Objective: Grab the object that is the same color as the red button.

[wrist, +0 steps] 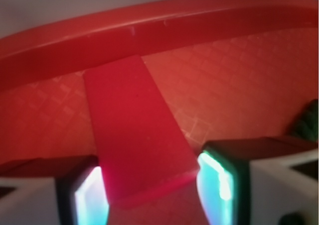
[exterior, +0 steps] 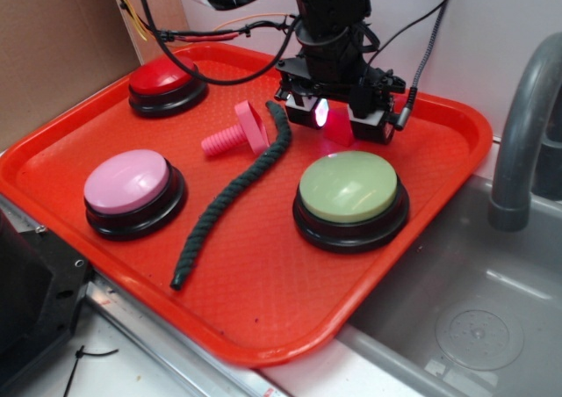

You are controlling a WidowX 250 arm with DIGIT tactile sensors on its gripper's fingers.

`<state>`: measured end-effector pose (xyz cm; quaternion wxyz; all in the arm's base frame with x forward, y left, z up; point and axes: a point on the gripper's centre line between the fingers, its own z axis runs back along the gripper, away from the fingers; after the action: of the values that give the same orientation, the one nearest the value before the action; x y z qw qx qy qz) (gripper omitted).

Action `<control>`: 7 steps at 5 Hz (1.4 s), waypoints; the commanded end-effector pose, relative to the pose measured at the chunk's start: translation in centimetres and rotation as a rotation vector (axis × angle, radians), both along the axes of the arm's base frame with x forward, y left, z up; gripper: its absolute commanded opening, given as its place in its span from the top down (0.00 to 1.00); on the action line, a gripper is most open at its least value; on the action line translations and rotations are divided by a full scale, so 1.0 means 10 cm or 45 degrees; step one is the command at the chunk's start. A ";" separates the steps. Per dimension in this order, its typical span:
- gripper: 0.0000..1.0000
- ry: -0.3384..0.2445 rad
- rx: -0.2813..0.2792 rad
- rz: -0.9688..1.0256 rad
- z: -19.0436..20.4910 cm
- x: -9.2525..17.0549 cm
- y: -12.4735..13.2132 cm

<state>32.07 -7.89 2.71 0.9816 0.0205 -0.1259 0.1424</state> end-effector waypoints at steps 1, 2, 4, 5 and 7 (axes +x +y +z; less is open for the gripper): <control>1.00 -0.023 0.004 -0.127 0.29 0.09 0.03; 1.00 0.077 0.028 -0.268 0.59 0.00 0.15; 1.00 0.168 -0.009 -0.438 1.28 -0.44 0.55; 1.00 0.097 -0.025 -0.321 1.50 -0.69 0.69; 1.00 0.009 -0.010 -0.213 1.70 -1.05 0.86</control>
<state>21.46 0.21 18.60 0.9932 0.0057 -0.1039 0.0514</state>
